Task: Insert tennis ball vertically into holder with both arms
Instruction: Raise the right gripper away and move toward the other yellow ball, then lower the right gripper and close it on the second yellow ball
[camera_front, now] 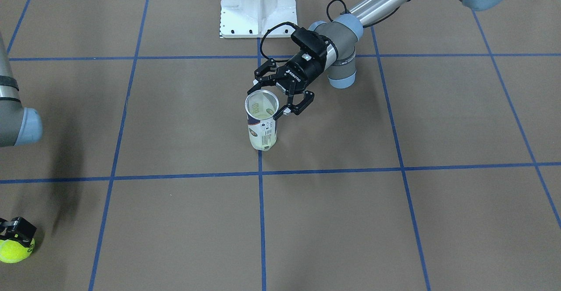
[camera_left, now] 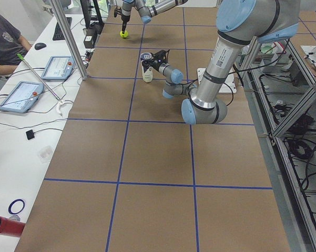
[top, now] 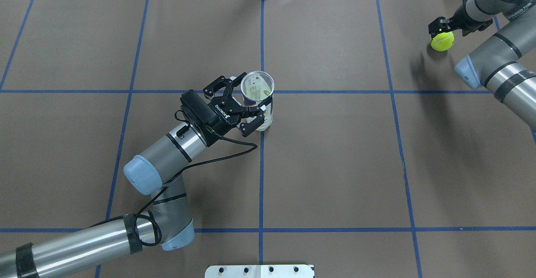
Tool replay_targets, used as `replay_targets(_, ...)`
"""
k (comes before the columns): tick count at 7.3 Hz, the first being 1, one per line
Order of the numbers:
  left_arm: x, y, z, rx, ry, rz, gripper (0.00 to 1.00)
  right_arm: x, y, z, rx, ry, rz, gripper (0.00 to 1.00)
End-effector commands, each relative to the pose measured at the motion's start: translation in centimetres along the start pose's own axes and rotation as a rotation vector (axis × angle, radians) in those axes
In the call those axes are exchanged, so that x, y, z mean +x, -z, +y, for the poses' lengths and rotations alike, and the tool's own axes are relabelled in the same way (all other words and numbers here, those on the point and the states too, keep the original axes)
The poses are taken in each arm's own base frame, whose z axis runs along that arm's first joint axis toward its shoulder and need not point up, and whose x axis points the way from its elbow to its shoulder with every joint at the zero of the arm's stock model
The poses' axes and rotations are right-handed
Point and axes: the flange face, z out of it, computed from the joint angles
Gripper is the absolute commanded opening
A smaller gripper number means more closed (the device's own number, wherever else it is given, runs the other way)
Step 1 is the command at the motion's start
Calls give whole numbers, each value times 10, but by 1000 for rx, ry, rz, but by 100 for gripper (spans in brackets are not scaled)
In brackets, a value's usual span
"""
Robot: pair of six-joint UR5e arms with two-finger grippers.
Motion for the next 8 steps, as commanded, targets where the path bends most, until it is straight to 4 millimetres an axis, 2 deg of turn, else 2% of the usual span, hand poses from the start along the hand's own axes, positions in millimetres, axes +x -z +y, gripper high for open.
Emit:
replay_targets(1,0,0,0,0,0,0,87,1,-26,12,33,14,11,98)
replay_targets(2,0,0,0,0,0,0,87,1,-26,12,33,14,11,97)
replay_targets(3,0,0,0,0,0,0,87,0,-25,10,35,13,9,71)
replay_targets(4,0,0,0,0,0,0,87,0,-25,10,33,12,11,1)
replay_targets(6,-1,0,-1,1,-1,-1,87,-4,-22,8,40,18,5,0)
replay_targets(8,-1,0,-1,2,1,0,87,-36,31,-20,87,24,-34,0)
